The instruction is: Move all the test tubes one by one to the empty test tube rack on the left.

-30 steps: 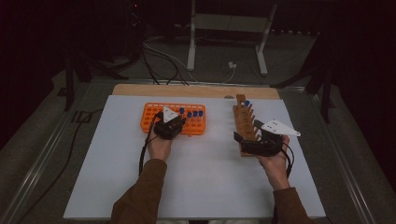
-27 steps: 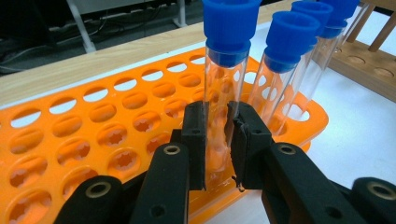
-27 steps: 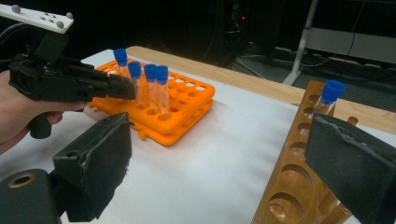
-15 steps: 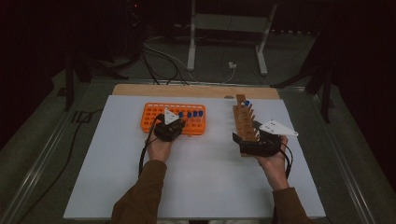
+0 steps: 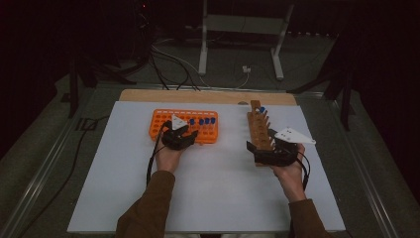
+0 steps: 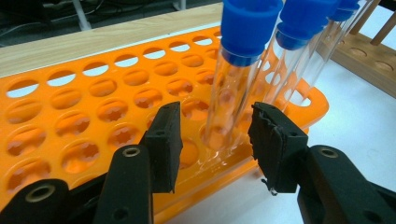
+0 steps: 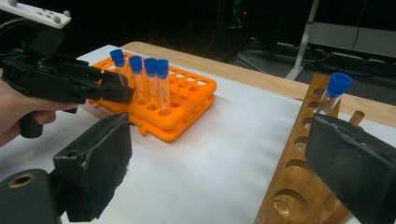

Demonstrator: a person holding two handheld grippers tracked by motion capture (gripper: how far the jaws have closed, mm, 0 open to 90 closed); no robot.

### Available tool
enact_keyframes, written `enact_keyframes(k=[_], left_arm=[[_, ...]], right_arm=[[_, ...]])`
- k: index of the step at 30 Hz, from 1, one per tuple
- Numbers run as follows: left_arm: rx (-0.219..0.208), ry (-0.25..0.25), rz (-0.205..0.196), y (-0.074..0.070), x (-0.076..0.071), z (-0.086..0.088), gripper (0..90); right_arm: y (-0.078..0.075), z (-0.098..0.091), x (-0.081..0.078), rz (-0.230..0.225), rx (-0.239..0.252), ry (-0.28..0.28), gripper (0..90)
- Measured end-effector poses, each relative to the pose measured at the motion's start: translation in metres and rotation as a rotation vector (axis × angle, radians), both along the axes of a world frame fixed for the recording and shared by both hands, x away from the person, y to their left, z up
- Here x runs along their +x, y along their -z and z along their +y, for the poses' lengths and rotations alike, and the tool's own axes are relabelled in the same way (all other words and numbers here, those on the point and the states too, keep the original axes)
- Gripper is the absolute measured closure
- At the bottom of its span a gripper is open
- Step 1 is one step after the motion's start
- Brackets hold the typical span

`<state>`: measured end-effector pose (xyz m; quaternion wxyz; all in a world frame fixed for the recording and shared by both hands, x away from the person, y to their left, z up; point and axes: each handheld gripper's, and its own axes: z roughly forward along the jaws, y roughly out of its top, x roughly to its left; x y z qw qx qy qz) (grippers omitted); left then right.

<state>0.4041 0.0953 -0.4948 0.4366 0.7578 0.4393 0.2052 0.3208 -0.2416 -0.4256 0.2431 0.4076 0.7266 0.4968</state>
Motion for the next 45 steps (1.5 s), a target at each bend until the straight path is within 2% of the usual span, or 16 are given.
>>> enact_keyframes(k=[3, 6, 8, 9, 12, 13, 18, 21, 27, 30, 33, 39, 45], left_arm=[[-0.027, -0.009, 0.004, -0.005, -0.003, 0.008, 51.3], [-0.066, 0.018, 0.033, -0.010, -0.005, 0.019, 43.9], [-0.065, 0.028, 0.031, -0.012, -0.009, 0.025, 42.1], [-0.053, 0.022, 0.022, -0.013, -0.012, 0.027, 36.2], [-0.066, 0.029, 0.027, -0.019, -0.020, 0.037, 24.3], [-0.044, 0.022, 0.019, -0.021, -0.023, 0.039, 20.3], [-0.027, 0.004, 0.008, -0.031, -0.043, 0.055, 2.5], [-0.026, -0.018, -0.014, -0.033, -0.057, 0.067, 1.0], [-0.056, -0.069, -0.049, -0.034, -0.083, 0.095, 0.7], [-0.018, -0.094, -0.054, -0.032, -0.092, 0.106, 0.7], [-0.017, -0.119, -0.067, -0.030, -0.101, 0.117, 0.7], [-0.019, -0.161, -0.088, -0.029, -0.108, 0.129, 0.8], [-0.014, -0.170, -0.087, -0.027, -0.109, 0.130, 0.8]], right_arm=[[0.000, -0.002, 0.000, 0.002, 0.004, 0.006, 7.6], [0.000, -0.002, 0.001, 0.001, 0.005, 0.010, 7.6], [-0.001, -0.002, 0.001, -0.001, 0.001, 0.009, 7.6], [-0.001, -0.001, 0.002, -0.002, -0.003, 0.008, 7.6], [-0.002, -0.001, 0.003, -0.004, -0.004, 0.009, 7.6], [-0.003, -0.001, 0.003, -0.004, -0.003, 0.011, 7.6], [-0.005, -0.005, 0.006, -0.005, 0.004, 0.022, 7.6], [-0.006, -0.006, 0.009, 0.000, 0.005, 0.031, 7.6], [-0.007, -0.008, 0.018, 0.012, -0.002, 0.047, 7.5], [-0.007, -0.011, 0.025, 0.029, -0.002, 0.057, 7.5], [-0.008, -0.014, 0.031, 0.033, -0.005, 0.068, 7.5], [-0.005, -0.019, 0.049, 0.056, -0.036, 0.093, 7.4], [-0.001, -0.020, 0.068, 0.082, -0.056, 0.116, 9.7]])
